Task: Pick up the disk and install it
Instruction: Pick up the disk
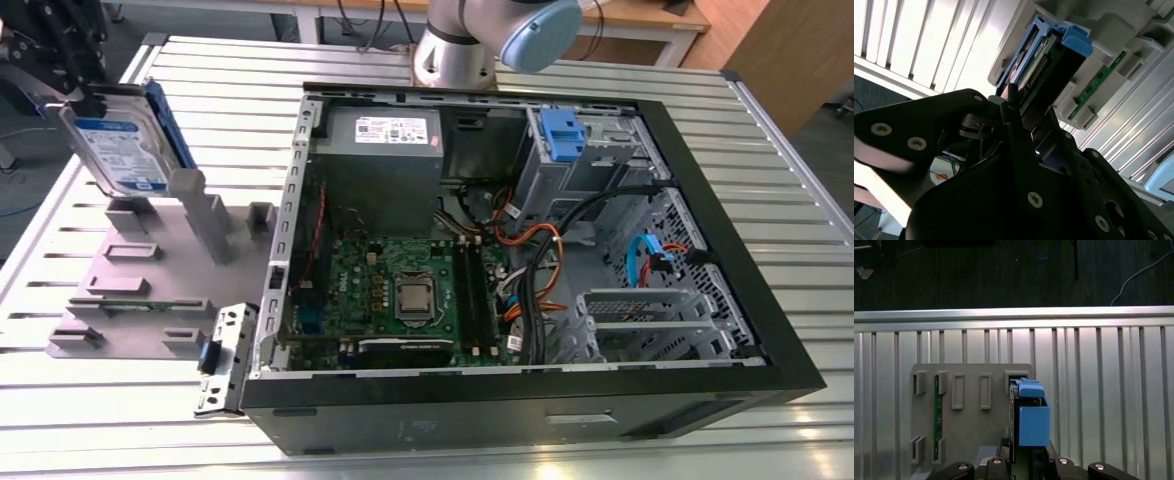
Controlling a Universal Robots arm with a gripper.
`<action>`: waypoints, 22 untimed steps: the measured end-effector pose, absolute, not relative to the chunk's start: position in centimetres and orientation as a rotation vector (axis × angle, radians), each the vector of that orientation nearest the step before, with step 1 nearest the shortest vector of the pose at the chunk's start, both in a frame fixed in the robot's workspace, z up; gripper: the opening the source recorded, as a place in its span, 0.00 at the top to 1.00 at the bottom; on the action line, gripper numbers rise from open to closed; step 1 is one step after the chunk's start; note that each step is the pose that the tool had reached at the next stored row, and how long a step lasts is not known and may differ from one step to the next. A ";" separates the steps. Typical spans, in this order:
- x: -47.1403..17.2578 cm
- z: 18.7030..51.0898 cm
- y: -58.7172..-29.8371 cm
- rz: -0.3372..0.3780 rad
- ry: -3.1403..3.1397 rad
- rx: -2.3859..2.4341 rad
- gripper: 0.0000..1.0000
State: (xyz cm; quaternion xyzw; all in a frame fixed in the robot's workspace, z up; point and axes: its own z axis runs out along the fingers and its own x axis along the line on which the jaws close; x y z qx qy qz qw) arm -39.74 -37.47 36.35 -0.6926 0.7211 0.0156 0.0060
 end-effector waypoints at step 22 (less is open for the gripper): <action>-39.7 41.5 -37.5 0.049 2.257 -2.168 0.65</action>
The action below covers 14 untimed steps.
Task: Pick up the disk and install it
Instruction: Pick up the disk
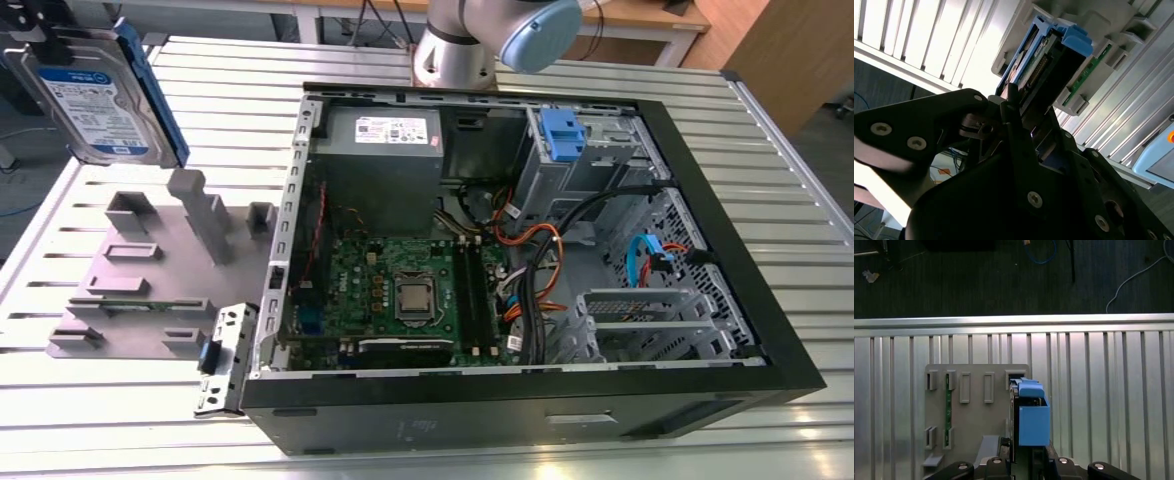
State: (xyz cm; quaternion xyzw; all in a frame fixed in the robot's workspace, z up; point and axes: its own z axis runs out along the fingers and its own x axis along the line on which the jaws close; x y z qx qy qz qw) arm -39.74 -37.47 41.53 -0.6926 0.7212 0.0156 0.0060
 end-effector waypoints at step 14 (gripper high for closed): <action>-39.7 41.6 -37.5 0.049 2.257 -2.168 0.65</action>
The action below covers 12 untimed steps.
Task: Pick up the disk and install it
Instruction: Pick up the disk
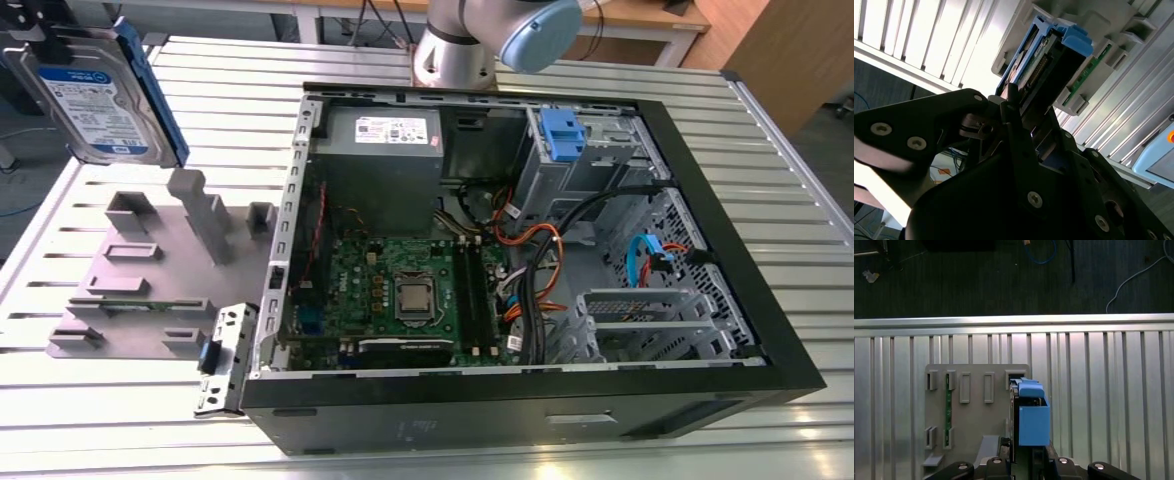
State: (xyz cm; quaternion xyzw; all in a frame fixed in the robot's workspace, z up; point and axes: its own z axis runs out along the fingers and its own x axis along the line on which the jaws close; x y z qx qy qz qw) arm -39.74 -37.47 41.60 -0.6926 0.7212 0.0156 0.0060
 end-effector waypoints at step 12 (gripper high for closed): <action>-39.7 42.3 -37.5 0.049 2.257 -2.168 0.65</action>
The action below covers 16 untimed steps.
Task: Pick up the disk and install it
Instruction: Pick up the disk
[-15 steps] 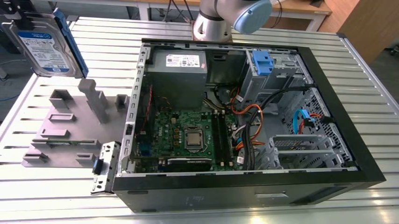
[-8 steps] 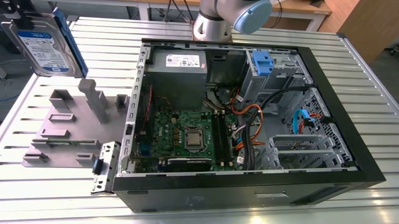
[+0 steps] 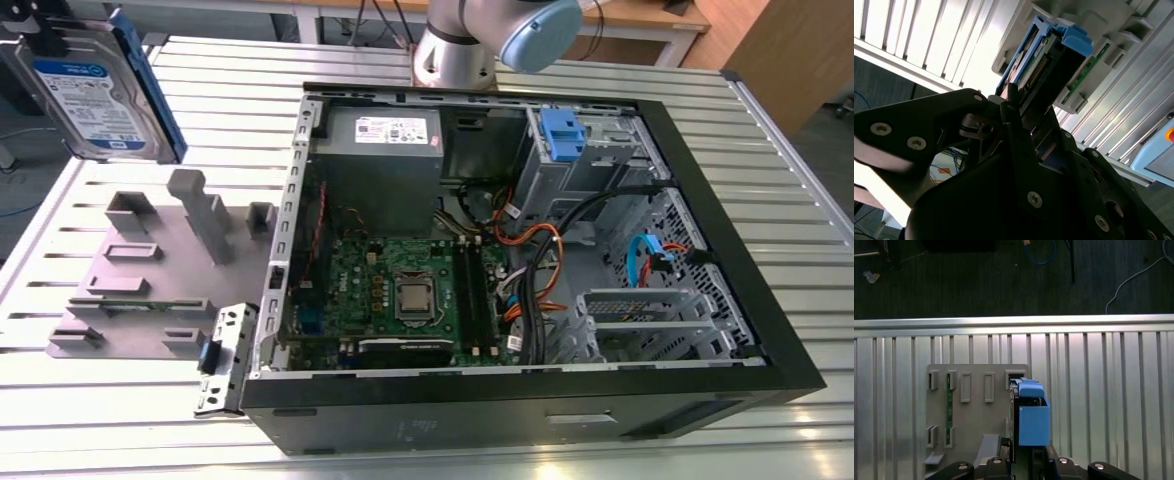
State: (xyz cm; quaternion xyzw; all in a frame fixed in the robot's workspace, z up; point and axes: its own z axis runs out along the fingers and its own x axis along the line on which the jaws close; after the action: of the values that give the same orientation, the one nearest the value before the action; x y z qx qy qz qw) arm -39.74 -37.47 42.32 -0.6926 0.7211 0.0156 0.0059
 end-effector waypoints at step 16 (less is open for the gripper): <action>-39.7 43.0 -37.5 0.049 2.257 -2.168 0.65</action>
State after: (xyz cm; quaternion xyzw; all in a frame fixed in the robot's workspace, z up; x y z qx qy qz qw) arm -39.74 -37.47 42.96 -0.6926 0.7212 0.0156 0.0060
